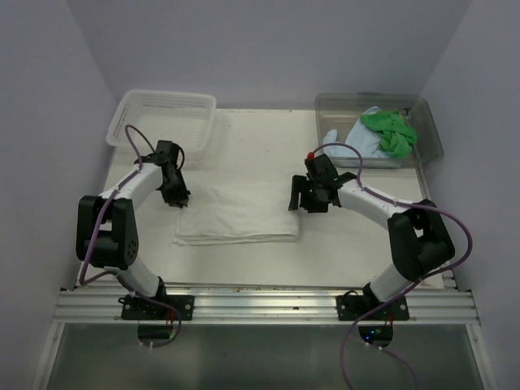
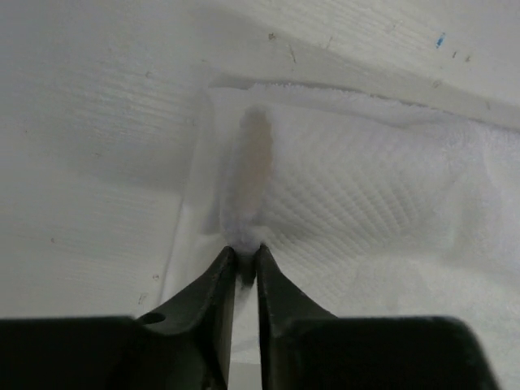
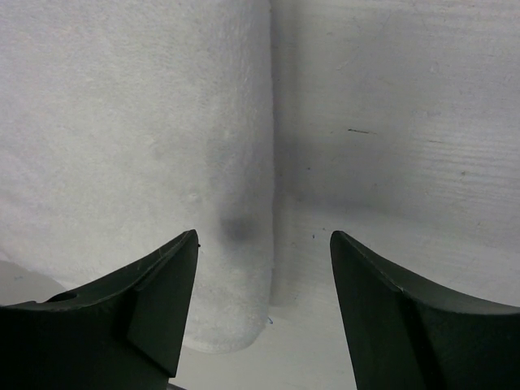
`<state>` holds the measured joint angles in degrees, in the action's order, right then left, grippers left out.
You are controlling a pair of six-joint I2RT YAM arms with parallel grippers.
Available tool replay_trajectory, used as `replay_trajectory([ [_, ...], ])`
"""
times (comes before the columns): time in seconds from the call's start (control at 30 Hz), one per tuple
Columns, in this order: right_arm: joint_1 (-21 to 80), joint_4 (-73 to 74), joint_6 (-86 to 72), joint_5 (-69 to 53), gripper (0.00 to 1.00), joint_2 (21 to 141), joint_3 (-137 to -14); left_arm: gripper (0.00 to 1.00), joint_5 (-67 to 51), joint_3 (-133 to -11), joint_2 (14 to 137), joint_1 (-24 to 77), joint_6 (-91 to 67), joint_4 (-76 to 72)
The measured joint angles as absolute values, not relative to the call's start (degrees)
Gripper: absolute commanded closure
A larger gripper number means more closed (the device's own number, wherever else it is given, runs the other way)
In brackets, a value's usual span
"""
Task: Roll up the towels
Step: Fold the towel
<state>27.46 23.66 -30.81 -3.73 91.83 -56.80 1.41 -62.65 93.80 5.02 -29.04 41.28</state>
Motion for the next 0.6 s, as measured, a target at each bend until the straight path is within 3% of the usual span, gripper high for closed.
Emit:
replay_trajectory([
  [0.03,27.5,23.8,-30.8,-3.7,0.32,91.8,-56.8,0.62,1.7,-62.7,94.3,5.0,-29.2,41.3],
  [0.17,27.8,24.8,-30.8,-3.7,0.35,90.8,-56.8,0.44,3.1,-62.7,94.1,5.0,-30.0,41.4],
  [0.27,29.3,25.4,-30.7,-3.3,0.44,88.5,-56.8,0.43,4.5,-62.7,92.2,4.9,-30.7,41.9],
  [0.43,34.5,25.3,-30.7,-2.5,0.76,86.5,-56.7,0.48,5.3,-62.7,86.4,5.3,-31.1,42.5],
  [0.6,36.0,22.6,-32.0,-3.1,0.85,89.9,-54.1,0.51,1.5,-61.6,83.2,7.3,-31.9,38.9],
])
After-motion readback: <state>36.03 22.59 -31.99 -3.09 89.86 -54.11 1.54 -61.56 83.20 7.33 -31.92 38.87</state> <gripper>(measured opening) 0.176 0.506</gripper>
